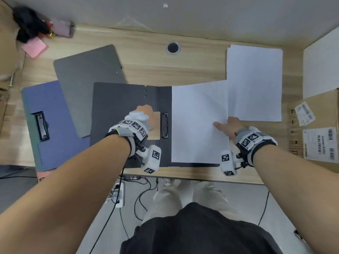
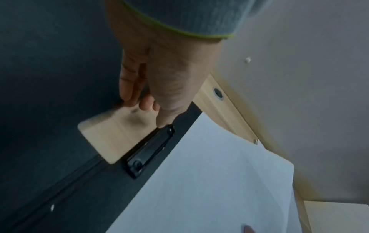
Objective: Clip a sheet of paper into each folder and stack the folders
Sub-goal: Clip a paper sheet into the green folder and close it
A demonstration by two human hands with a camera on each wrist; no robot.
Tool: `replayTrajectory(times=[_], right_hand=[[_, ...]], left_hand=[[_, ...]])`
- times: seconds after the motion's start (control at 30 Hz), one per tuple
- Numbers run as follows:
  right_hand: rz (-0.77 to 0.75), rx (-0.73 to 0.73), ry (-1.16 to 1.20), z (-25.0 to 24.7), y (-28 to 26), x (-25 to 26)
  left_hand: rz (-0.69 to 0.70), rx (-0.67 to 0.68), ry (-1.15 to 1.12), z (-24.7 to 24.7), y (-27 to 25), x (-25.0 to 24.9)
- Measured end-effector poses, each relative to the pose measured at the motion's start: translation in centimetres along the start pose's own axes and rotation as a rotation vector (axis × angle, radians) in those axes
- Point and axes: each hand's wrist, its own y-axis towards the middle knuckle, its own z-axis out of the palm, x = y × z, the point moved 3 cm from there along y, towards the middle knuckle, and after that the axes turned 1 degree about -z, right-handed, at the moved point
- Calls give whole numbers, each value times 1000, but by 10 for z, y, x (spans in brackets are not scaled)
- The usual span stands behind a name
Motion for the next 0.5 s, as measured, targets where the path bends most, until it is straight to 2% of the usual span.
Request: replayTrajectory(times=[0.07, 0.2, 0.33, 0.5], right_hand=[[4, 9, -1, 1, 4, -3], [-10, 6, 23, 3, 10, -1], [-45, -3, 46, 5, 16, 0], [-50, -13, 95, 9, 21, -3]], left_hand=[[-17, 15, -9, 12, -3, -12], [-83, -46, -119, 32, 1, -26], [-166, -80, -184, 38, 5, -35], [-189, -71, -177, 35, 6, -38]])
